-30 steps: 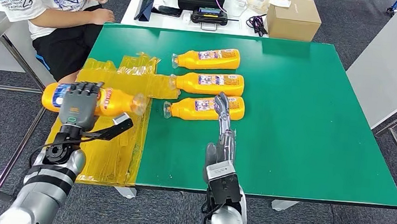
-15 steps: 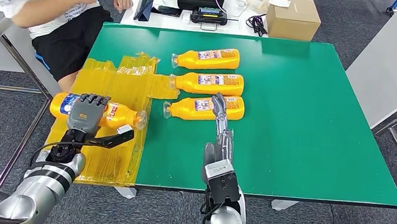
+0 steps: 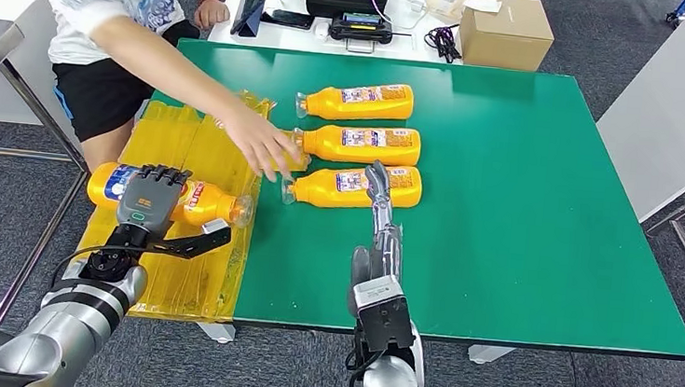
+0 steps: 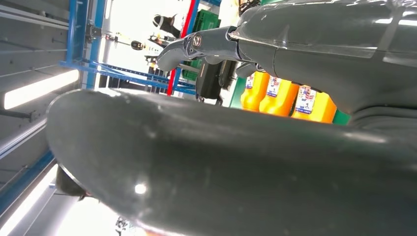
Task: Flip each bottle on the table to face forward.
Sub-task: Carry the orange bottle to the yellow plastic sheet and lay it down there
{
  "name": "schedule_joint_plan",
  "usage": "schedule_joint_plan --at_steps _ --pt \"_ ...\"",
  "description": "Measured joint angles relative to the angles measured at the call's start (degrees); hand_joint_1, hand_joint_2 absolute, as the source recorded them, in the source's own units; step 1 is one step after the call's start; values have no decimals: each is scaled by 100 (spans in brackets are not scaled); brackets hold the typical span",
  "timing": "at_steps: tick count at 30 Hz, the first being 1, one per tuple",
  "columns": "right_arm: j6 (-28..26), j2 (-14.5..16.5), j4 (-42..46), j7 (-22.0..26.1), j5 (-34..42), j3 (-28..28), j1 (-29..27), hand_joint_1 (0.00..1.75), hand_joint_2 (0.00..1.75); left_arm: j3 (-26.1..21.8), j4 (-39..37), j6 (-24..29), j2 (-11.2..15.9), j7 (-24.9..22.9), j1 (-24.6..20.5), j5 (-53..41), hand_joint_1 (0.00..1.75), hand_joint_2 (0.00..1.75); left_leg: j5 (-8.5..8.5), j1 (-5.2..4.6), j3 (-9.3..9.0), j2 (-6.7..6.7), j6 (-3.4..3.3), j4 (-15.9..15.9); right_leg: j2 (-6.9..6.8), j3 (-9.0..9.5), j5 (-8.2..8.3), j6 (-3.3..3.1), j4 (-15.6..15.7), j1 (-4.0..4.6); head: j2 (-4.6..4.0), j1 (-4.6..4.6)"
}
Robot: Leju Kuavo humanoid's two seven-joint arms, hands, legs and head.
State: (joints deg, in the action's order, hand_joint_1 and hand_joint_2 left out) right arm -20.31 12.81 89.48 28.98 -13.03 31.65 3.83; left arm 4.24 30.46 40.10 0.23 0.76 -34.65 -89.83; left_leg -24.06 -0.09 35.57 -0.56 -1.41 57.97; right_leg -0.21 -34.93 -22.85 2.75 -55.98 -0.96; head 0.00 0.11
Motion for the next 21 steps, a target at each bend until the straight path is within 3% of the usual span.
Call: schedule_joint_plan --at_steps 11,21 --pt "115 2 -15 -81 8 -1 -1 0 0 -118 -445 -222 5 211 -120 491 175 175 0 0 0 0 0 0 0 0 0 0 0 0 0 0" --pt "358 45 -132 -210 -17 4 -2 0 0 -669 -746 -1358 -15 450 -268 1347 175 175 -1 0 -9 0 1 -1 0 9 0 -1 0 -1 0 -1"
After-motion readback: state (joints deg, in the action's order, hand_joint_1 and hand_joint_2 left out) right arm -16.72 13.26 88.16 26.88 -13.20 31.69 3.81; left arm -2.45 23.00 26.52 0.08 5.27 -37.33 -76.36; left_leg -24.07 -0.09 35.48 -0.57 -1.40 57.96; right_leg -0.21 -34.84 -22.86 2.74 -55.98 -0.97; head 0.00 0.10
